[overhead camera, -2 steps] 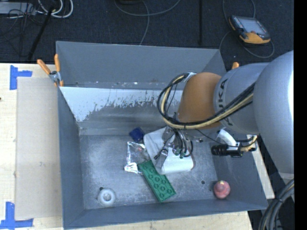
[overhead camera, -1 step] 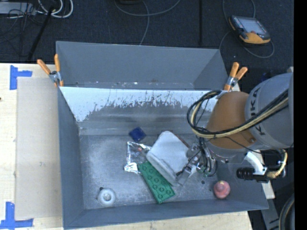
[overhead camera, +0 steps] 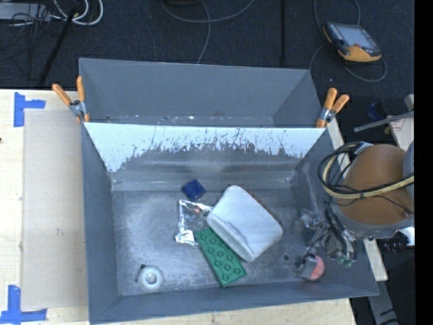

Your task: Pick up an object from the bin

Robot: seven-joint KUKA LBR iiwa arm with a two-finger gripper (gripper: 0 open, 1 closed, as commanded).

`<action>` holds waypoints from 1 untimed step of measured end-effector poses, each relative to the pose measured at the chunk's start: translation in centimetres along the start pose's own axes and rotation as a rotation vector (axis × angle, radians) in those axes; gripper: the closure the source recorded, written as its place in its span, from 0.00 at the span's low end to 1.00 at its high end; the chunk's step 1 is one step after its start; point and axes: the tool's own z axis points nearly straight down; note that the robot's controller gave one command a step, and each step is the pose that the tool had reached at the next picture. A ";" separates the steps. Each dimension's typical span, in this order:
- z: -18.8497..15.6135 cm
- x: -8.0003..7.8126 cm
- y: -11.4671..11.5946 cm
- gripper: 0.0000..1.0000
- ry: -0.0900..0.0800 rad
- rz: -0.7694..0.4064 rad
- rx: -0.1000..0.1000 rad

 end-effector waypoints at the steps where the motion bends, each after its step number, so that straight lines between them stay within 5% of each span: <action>1: 3.0 -0.6 -3.6 0.00 -0.010 -0.257 -0.002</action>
Offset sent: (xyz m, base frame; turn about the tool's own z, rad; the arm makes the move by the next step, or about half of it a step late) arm -0.0074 -0.0357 -0.0303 -0.2592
